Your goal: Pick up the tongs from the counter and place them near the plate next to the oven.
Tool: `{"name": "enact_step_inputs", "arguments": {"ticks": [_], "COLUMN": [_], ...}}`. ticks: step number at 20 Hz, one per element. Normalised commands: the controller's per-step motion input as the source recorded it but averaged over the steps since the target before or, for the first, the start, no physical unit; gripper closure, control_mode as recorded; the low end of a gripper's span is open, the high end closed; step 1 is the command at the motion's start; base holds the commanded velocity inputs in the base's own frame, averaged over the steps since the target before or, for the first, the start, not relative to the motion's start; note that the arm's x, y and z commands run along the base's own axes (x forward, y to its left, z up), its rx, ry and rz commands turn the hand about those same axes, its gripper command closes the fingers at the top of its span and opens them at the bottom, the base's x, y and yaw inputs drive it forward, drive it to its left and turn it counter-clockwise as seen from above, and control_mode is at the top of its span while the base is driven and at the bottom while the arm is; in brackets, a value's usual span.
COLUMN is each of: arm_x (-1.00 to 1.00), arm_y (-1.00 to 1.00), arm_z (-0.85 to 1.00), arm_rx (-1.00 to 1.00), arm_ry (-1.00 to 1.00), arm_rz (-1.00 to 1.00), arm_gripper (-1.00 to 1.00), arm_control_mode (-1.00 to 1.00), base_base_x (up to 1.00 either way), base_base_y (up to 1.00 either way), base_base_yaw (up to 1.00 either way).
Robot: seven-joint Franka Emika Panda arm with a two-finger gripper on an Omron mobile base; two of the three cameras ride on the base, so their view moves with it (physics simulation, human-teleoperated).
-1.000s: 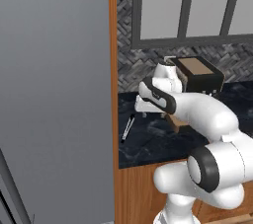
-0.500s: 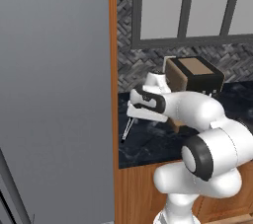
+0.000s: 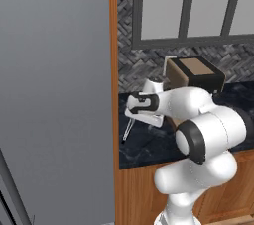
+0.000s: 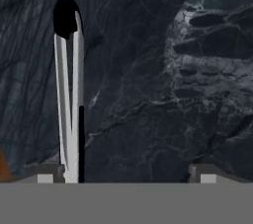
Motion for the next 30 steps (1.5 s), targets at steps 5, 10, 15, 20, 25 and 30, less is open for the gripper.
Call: {"name": "enact_step_inputs", "arguments": {"ticks": [5,10,15,20,25,30], "arm_x": [0.46,0.04,0.00,0.00,0.00,0.03], "arm_y": [0.00,0.00,0.02,0.11,0.19,0.22], "arm_z": [-0.03,-0.01,-0.12,-0.14,-0.16,-0.12], "arm_rx": [0.00,0.00,-0.04,-0.05,-0.02,-0.01], "arm_ry": [-0.01,0.00,0.00,0.00,-0.01,-0.01], "arm_rz": [-0.09,-0.01,0.00,0.00,0.00,0.00], "arm_gripper": [-1.00,-1.00,-1.00,-1.00,-1.00,-1.00], "arm_control_mode": [-1.00,-1.00,-1.00,-1.00,-1.00,-1.00], "base_base_x": [0.00,0.00,0.00,0.00,0.00,0.00], "base_base_y": [0.00,0.00,0.00,0.00,0.00,0.00], "base_base_yaw": [0.00,0.00,0.00,0.00,0.00,0.00]}}
